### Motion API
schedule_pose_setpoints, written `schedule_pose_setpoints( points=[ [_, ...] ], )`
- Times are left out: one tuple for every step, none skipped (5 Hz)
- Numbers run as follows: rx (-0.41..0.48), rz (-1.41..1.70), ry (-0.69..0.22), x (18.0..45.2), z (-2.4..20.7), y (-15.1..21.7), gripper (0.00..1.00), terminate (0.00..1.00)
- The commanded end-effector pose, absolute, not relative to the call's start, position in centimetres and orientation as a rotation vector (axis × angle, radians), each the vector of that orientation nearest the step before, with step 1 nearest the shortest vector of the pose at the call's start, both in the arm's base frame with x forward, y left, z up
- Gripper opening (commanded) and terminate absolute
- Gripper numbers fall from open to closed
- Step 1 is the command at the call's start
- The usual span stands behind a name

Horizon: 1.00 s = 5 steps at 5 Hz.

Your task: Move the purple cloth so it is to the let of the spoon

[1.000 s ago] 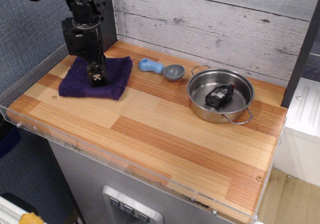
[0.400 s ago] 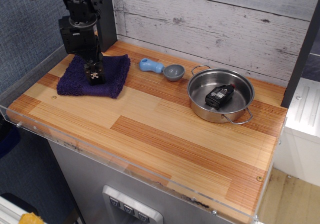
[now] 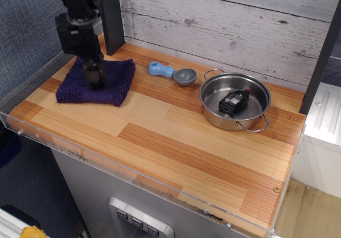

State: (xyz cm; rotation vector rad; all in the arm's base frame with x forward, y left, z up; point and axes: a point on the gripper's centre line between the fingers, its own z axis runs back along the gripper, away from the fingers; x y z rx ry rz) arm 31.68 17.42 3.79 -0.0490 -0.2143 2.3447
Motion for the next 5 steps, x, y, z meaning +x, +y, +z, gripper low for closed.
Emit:
schedule_pose_setpoints(
  points=[
    [-0.206, 2.329, -0.354, 32.4, 11.1, 17.5, 1.0, 0.0],
    [-0.267, 2.29, -0.392, 32.3, 14.0, 16.8, 1.0, 0.0],
    [-0.267, 2.29, -0.392, 32.3, 14.0, 16.8, 1.0, 0.0],
    [-0.267, 2.29, -0.392, 32.3, 14.0, 16.8, 1.0, 0.0],
    [-0.267, 2.29, -0.392, 32.3, 14.0, 16.8, 1.0, 1.0]
  ],
)
